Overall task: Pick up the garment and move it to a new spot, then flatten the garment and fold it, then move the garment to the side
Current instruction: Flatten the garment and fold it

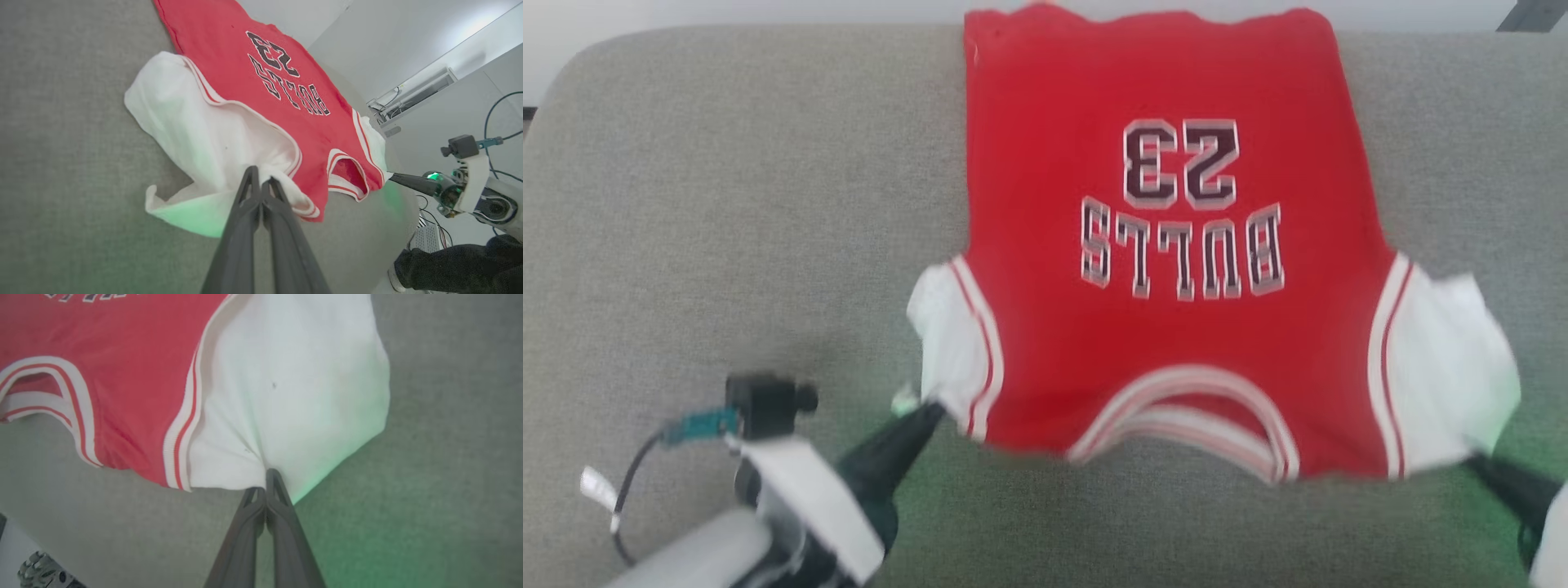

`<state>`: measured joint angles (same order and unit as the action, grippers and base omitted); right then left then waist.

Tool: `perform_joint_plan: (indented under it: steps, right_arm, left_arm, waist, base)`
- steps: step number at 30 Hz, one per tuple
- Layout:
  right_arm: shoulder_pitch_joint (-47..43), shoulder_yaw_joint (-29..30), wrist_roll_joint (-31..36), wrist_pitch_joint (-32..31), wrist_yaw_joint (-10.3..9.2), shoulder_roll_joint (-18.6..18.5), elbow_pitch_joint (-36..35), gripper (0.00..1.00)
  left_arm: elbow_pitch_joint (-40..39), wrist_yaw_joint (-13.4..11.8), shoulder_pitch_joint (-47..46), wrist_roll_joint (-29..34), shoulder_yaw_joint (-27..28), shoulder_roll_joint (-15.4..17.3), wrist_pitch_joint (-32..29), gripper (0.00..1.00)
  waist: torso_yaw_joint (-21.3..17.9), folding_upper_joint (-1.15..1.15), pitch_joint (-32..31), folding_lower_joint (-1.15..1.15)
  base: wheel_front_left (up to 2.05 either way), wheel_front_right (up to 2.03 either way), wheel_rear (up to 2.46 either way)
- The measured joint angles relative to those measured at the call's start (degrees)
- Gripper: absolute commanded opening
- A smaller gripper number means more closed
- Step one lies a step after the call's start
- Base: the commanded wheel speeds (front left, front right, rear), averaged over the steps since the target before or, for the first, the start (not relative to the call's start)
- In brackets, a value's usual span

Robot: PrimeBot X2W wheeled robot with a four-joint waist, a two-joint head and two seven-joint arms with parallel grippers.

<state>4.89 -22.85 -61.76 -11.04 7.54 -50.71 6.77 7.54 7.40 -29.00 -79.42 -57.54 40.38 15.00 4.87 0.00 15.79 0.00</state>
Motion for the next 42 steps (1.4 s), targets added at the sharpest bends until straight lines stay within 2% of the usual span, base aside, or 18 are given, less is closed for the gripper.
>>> perform_joint_plan:
  steps: [6, 11, 17, 22, 27, 36, 37, 38, 39, 42]
  right_arm:
    - [-11.29, 6.87, 1.94, -7.17, -0.01, 1.71, -8.50, 0.00]
    - [-16.90, 14.16, 5.56, -12.40, -0.01, 5.42, -14.92, 0.00]
    - [-17.28, 17.05, 12.02, -19.76, -0.02, 11.17, -18.16, 0.00]
    - [-15.05, 16.94, 16.11, -23.05, -0.02, 13.52, -16.71, 0.00]
    - [-13.82, 15.91, 20.45, -23.23, -0.01, 13.95, -13.26, 0.00]
    - [-10.82, 12.07, 23.04, -21.09, 0.00, 13.90, -9.96, 0.00]
    - [-10.42, 11.87, 23.03, -20.58, 0.01, 13.78, -10.10, 0.11]
    - [-10.19, 11.89, 22.81, -20.04, 0.02, 13.85, -10.28, 0.70]
    - [-10.04, 11.90, 22.02, -19.64, 0.02, 14.03, -10.68, 1.00]
    - [-9.31, 12.98, 20.01, -19.05, 0.03, 13.79, -12.90, 1.00]
  left_arm:
    - [-5.88, 0.00, 5.20, -1.55, -2.19, 5.98, 0.00, 0.00]
    - [-7.10, 0.00, 7.51, -1.66, 0.29, 7.37, 0.00, 0.00]
    - [-2.96, 0.00, 7.67, -0.67, -1.62, 4.78, -0.02, 0.00]
    - [3.96, 0.01, 6.19, 1.98, -4.53, 1.09, -0.37, 0.00]
    - [10.66, 0.02, 4.72, 3.93, -6.48, -2.64, -0.46, 0.00]
    - [16.28, 0.45, 2.75, 5.73, -8.15, -5.15, 0.26, 0.00]
    - [16.35, 0.45, 2.60, 5.81, -8.24, -5.20, 0.32, 0.00]
    - [16.35, 0.46, 2.54, 5.83, -8.33, -5.17, 0.44, 0.00]
    - [16.35, 0.46, 2.47, 5.87, -8.35, -5.10, 0.54, 0.00]
    - [16.15, 0.54, 1.93, 6.12, -8.32, -4.94, 0.57, 0.00]
  waist:
    - [-0.70, 0.00, -0.88, 0.00]
    - [-0.95, 0.00, -0.33, 0.00]
    - [-0.95, 0.00, -0.54, 0.00]
    - [-0.47, 0.00, -0.40, 0.00]
    - [0.09, 0.00, -0.39, 0.00]
    - [-0.31, 0.01, 0.43, 0.00]
    - [-0.47, 0.00, 0.59, 0.00]
    - [-0.66, 0.01, 0.76, 0.00]
    - [-0.83, 0.00, 0.96, 0.00]
    - [-1.17, 0.01, 1.71, 0.00]
  base:
    - [0.00, 0.00, 0.00]
    - [0.00, 0.00, 0.00]
    - [0.00, 0.00, 0.00]
    - [0.00, 0.00, 0.00]
    - [0.00, 0.00, 0.00]
    - [0.00, 0.00, 0.00]
    - [0.00, 0.00, 0.00]
    - [0.00, 0.00, 0.00]
    - [0.00, 0.00, 0.00]
    - [0.00, 0.00, 0.00]
